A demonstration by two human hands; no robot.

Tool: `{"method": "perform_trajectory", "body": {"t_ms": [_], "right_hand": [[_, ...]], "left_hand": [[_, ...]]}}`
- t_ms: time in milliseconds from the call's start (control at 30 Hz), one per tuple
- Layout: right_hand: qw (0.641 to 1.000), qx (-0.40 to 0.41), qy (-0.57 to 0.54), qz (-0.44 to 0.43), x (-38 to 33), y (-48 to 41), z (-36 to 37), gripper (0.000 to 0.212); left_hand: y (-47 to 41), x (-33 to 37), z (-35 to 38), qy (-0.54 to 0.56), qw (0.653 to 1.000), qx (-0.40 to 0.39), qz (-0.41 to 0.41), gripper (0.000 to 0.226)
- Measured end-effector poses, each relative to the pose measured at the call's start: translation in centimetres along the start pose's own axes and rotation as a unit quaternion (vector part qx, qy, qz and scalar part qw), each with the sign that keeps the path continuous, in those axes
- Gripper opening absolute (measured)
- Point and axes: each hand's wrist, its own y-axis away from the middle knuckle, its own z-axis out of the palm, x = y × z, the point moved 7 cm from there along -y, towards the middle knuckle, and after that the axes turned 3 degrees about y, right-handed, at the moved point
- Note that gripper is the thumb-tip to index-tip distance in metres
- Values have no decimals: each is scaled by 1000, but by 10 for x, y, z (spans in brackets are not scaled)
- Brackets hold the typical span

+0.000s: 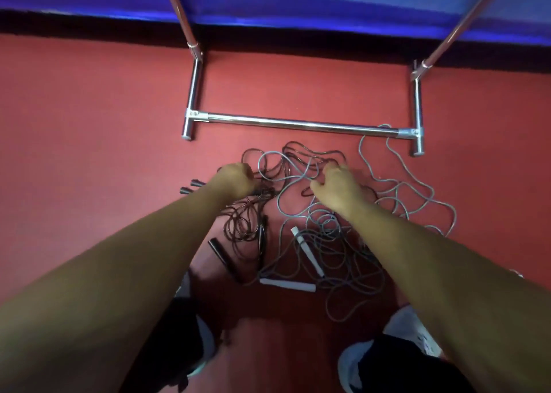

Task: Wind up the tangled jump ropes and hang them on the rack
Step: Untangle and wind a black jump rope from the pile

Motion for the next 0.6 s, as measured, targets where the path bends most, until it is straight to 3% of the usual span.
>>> {"method": "perform_trajectory", "body": {"t_ms": [167,400,467,600], "right_hand": [[999,-40,11,-30,-10,-28,58,45],[996,-51,24,-74,-43,-56,105,51],[994,-60,51,-74,-44,-58,114,52],[997,-23,16,-67,-44,-56,107,32]], "left_hand": [[-36,-23,42,-13,999,-8,28,33],[-76,-56,72,-94,994,-3,58,64],[-79,-59,75,-116,991,9,72,57],[-76,-56,67,-123,988,27,85,31]]}}
